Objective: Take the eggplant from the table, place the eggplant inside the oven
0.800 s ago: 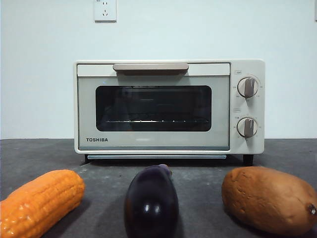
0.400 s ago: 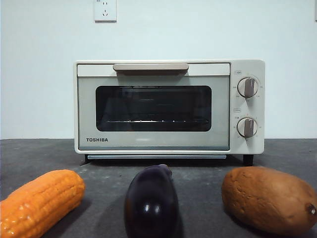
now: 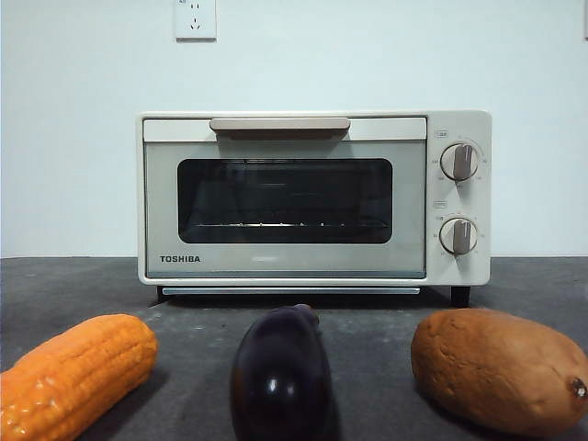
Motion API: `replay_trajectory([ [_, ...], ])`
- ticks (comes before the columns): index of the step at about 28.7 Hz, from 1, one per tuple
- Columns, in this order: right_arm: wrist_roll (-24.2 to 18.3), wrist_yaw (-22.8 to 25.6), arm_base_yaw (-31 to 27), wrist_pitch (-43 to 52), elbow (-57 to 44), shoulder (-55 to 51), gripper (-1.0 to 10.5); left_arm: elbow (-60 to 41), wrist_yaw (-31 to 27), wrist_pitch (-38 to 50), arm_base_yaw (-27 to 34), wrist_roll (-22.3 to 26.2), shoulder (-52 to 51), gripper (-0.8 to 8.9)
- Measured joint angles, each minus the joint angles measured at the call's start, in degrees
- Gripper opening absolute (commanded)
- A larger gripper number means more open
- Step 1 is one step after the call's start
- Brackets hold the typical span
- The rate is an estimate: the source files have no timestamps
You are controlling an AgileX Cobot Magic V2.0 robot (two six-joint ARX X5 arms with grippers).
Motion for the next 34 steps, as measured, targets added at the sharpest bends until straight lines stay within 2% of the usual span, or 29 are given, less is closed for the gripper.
replay_trajectory([
  [4,1.90,-9.66,0.11,-0.22,0.57,4.33,3.7,0.72,1.25,0.00,-1.46,0.13,1.68,0.06],
  [9,4.79,-21.16,2.71,0.02,0.57,10.10,3.9,0.72,1.27,-0.07,-3.58,0.22,2.73,0.06],
  [11,5.53,-22.97,5.07,0.92,0.57,11.98,3.9,0.72,1.29,-0.04,-4.44,0.22,2.78,0.06],
  [15,7.58,-22.73,11.56,4.15,0.57,14.49,3.9,0.72,1.29,-0.04,-5.66,0.22,2.78,0.06],
  [18,9.60,-19.67,17.97,6.62,0.57,16.94,3.9,0.72,1.31,-0.04,-6.23,0.22,2.78,0.06],
  [27,14.86,0.09,38.21,10.75,0.57,28.17,3.9,0.72,1.29,-0.04,-6.62,0.22,2.78,0.06],
  [31,17.92,8.63,46.45,10.82,1.92,38.03,3.9,0.72,1.31,-0.04,-6.62,0.24,2.78,0.06],
  [34,18.75,14.53,50.88,7.91,7.23,47.12,3.9,0.72,1.31,-0.04,-6.62,0.61,2.78,0.06],
])
